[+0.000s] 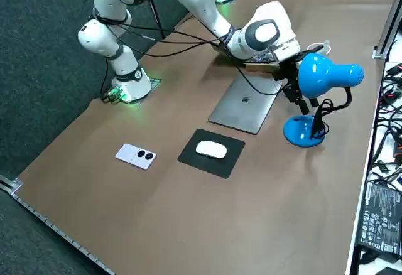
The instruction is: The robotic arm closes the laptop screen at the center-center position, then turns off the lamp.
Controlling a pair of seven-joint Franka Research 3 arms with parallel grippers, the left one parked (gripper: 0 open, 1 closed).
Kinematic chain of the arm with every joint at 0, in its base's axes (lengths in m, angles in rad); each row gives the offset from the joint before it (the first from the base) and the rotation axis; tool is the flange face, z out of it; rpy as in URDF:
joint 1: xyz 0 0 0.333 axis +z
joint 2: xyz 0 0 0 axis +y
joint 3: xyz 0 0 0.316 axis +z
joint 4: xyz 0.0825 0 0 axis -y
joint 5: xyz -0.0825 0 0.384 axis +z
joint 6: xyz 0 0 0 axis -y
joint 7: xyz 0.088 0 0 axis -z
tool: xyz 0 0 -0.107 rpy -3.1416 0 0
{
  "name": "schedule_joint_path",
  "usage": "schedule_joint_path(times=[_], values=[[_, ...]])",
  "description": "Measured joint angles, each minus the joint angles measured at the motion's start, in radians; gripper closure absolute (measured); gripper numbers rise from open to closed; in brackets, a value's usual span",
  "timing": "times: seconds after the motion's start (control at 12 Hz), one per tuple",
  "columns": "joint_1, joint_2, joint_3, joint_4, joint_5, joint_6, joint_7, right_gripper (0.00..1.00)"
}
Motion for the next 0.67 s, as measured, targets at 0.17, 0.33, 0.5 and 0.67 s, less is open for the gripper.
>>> schedule_joint_path(times=[0.17, 0.33, 0.5, 0.67], values=[[0.002, -0.013, 0.004, -0.002, 0.000, -0.001, 0.000, 0.25], [0.003, -0.034, 0.008, -0.017, 0.000, -0.002, 0.000, 0.02], [0.003, -0.064, 0.018, -0.055, 0.000, -0.004, 0.001, 0.00], [0.004, -0.119, 0.055, -0.140, 0.000, -0.015, 0.001, 0.00]])
